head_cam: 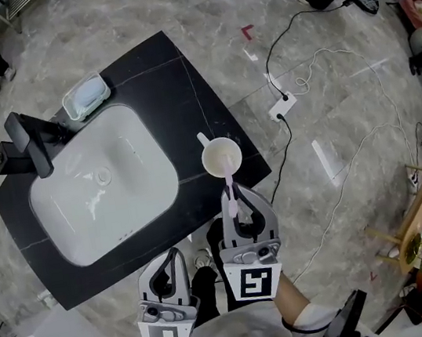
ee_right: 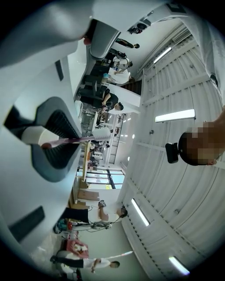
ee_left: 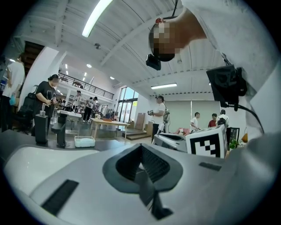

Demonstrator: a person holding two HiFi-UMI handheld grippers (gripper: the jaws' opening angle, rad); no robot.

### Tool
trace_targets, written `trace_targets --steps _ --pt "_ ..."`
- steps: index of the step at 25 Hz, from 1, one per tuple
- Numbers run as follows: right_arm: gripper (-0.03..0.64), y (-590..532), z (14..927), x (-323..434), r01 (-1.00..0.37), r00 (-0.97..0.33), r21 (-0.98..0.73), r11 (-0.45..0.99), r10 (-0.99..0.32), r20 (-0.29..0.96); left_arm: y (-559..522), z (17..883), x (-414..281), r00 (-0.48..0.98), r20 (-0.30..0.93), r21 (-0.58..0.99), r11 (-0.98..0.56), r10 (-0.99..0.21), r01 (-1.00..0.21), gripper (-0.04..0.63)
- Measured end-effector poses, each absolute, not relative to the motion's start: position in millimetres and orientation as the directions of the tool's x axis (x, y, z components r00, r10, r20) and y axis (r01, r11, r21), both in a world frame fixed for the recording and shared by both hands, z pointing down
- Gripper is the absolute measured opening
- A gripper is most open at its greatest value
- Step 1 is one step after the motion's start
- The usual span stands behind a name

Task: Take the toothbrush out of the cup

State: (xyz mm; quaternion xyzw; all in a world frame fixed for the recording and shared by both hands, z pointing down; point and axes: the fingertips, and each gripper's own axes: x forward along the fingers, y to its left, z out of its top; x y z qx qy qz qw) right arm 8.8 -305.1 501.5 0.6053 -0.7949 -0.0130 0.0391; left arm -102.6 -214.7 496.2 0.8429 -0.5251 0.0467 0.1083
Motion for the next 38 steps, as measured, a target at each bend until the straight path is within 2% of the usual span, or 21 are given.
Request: trace_targets --steps 11,21,38 --pt "0.041 -283.7 450.8 17.7 -0.961 -0.276 0.007 0.276 -0.961 0.020 -213.6 469.1 -90.6 0.468 0.161 0.117 -0.454 -0.869 -0.883 -0.005" --pt "0.040 -258.6 400.6 14.5 -0.953 -0.301 -0.007 0.302 -0.952 -0.057 -216.3 427.3 -80.8 0.487 0.068 0.115 -0.478 -0.871 -0.871 -0.005" --pt "0.040 -147.9 347.4 10.9 -0.940 -0.336 -0.018 0.340 -0.935 -0.110 -151.6 370.3 -75.1 0.538 -0.016 0.074 -0.538 -0.843 -0.840 -0.005"
